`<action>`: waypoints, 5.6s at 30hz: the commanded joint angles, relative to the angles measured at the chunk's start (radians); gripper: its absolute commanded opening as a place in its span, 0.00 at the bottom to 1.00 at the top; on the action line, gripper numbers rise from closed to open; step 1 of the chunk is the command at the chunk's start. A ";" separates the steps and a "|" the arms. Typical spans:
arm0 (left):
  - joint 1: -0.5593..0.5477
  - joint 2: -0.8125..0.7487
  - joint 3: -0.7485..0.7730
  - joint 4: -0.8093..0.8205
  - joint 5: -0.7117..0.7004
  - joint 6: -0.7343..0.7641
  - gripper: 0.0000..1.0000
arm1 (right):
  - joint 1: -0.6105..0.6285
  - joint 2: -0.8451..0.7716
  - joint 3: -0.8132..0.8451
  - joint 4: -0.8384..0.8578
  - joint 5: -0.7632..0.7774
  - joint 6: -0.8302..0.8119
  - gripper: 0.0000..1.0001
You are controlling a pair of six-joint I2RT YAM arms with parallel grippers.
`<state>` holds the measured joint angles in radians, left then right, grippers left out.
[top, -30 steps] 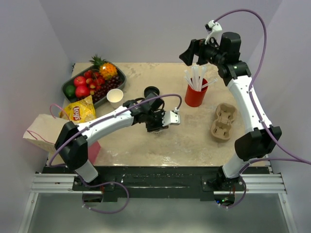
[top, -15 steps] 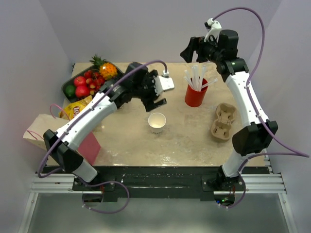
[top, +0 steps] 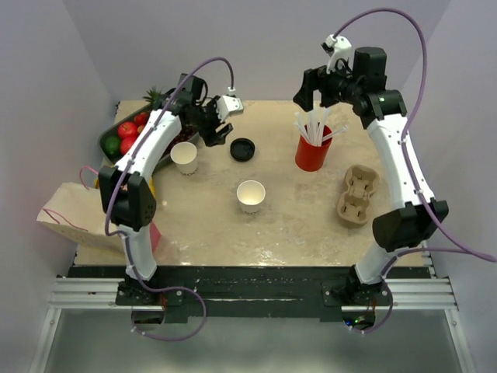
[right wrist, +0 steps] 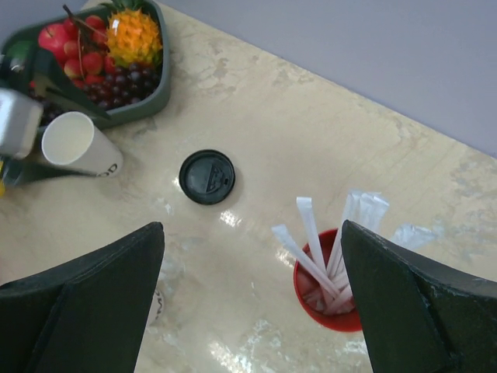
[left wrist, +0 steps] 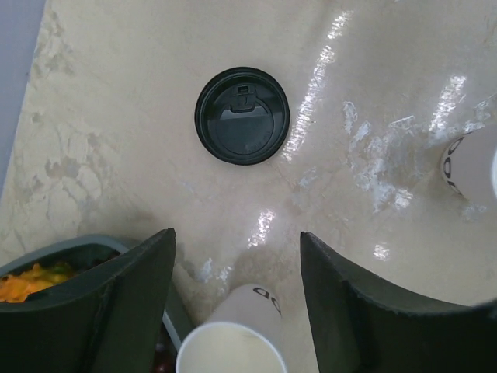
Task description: Pack the takeout coffee
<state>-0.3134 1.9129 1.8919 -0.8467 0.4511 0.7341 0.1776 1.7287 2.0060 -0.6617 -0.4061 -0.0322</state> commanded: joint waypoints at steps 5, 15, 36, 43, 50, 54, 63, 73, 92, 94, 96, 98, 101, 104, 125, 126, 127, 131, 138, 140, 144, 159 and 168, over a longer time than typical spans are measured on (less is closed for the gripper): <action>0.013 0.198 0.208 -0.215 0.127 0.269 0.45 | -0.006 -0.224 -0.193 0.002 0.072 -0.080 0.99; -0.075 0.256 0.127 -0.127 0.034 0.409 0.38 | -0.024 -0.290 -0.277 -0.018 0.095 -0.101 0.99; -0.135 0.373 0.147 -0.039 -0.049 0.435 0.37 | -0.078 -0.302 -0.355 -0.007 0.067 -0.083 0.99; -0.136 0.383 0.151 0.011 -0.058 0.406 0.37 | -0.086 -0.290 -0.351 -0.006 0.059 -0.075 0.99; -0.135 0.393 0.147 0.017 -0.060 0.407 0.37 | -0.092 -0.276 -0.345 -0.003 0.058 -0.066 0.99; -0.135 0.406 0.153 0.014 -0.065 0.406 0.36 | -0.093 -0.270 -0.343 -0.001 0.056 -0.063 0.99; -0.136 0.431 0.174 -0.008 -0.077 0.410 0.26 | -0.099 -0.267 -0.348 0.000 0.056 -0.060 0.99; -0.136 0.426 0.193 -0.009 -0.075 0.407 0.20 | -0.104 -0.248 -0.337 0.005 0.052 -0.052 0.99; -0.136 0.273 0.032 0.024 -0.025 0.306 0.24 | -0.104 -0.216 -0.323 0.016 0.040 -0.040 0.99; -0.136 0.261 0.019 0.029 -0.011 0.277 0.39 | -0.104 -0.212 -0.316 0.014 0.036 -0.035 0.99; -0.135 0.239 0.019 0.050 0.023 0.223 0.48 | -0.105 -0.210 -0.311 0.014 0.035 -0.034 0.99; -0.130 0.195 0.022 0.122 0.037 0.130 0.51 | -0.105 -0.212 -0.312 0.014 0.035 -0.034 0.99; -0.118 0.169 0.039 0.254 -0.035 -0.037 0.56 | -0.105 -0.216 -0.325 0.017 0.033 -0.031 0.99; -0.093 0.213 0.116 0.314 -0.130 -0.206 0.56 | -0.105 -0.216 -0.331 0.016 0.032 -0.028 0.99; -0.007 0.442 0.230 0.248 -0.109 -0.521 0.41 | -0.105 -0.192 -0.320 0.002 0.050 -0.028 0.99; -0.007 0.445 0.230 0.248 -0.111 -0.521 0.40 | -0.105 -0.190 -0.320 0.002 0.050 -0.028 0.99; -0.007 0.448 0.230 0.247 -0.112 -0.522 0.39 | -0.105 -0.192 -0.320 0.002 0.050 -0.029 0.99; -0.006 0.452 0.230 0.250 -0.111 -0.524 0.34 | -0.105 -0.196 -0.326 0.004 0.055 -0.029 0.99; -0.006 0.463 0.230 0.242 -0.115 -0.521 0.32 | -0.105 -0.202 -0.334 0.005 0.058 -0.031 0.99; -0.004 0.468 0.231 0.242 -0.117 -0.519 0.32 | -0.105 -0.201 -0.331 0.005 0.058 -0.029 0.99; -0.004 0.471 0.234 0.242 -0.121 -0.518 0.31 | -0.105 -0.198 -0.331 0.007 0.056 -0.029 0.99; -0.003 0.474 0.237 0.241 -0.124 -0.515 0.20 | -0.105 -0.189 -0.329 0.016 0.053 -0.026 0.99; 0.002 0.477 0.237 0.238 -0.129 -0.510 0.12 | -0.105 -0.181 -0.323 0.017 0.053 -0.025 0.99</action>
<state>-0.3248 2.3905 2.0853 -0.6167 0.3176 0.2272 0.0772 1.5517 1.6646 -0.6800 -0.3561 -0.0673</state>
